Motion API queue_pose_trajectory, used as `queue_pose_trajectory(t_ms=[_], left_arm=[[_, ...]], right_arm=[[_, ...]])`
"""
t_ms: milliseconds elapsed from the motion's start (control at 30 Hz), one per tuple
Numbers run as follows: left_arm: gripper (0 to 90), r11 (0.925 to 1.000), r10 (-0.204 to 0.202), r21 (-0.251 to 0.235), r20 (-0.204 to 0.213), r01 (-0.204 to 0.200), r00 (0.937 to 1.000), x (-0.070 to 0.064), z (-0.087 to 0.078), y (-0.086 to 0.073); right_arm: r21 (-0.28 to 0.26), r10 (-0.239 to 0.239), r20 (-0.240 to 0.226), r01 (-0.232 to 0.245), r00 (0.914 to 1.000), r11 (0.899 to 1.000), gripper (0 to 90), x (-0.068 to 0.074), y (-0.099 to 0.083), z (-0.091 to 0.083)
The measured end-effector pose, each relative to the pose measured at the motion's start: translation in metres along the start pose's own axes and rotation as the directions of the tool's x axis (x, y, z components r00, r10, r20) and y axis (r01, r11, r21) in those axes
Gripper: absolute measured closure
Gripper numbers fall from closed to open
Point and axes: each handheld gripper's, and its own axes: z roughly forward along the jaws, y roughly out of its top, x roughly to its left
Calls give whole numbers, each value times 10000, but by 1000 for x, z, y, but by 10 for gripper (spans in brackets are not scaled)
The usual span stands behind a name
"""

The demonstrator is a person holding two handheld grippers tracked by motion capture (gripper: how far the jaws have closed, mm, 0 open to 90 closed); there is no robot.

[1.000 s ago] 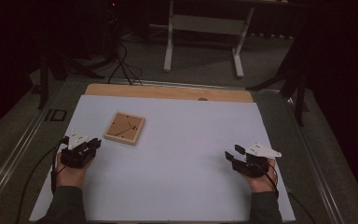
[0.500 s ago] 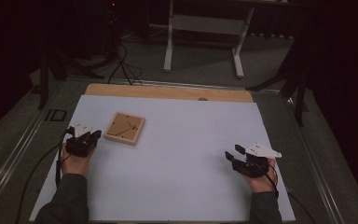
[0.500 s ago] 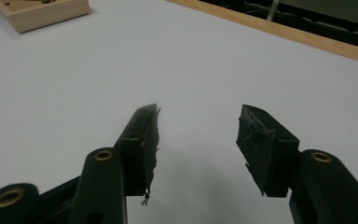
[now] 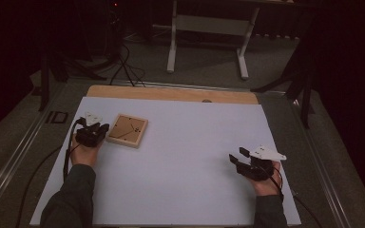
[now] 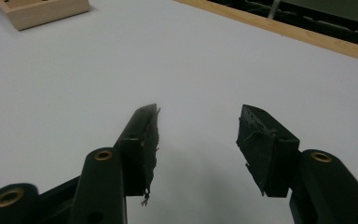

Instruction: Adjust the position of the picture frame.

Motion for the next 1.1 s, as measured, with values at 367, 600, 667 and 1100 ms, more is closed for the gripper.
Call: queue_pose_trajectory(t_ms=[367,600,667,1100], left_arm=[[897,9997,-52,257,85,50,10000,-5,21,4],[897,9994,18,343,-63,-16,10000,-5,30,6],[897,9995,32,302,-47,-30,10000,-4,31,6],[900,9978,394,520,138,-401,9991,-10,34,8]], right_arm=[[94,-58,-51,58,10000,9999,475,2,-1,4],[109,-83,-56,83,10000,9999,476,2,-1,5],[119,-82,-56,83,10000,9999,476,2,-1,5],[136,-7,-78,8,10000,9999,475,1,-3,3]])
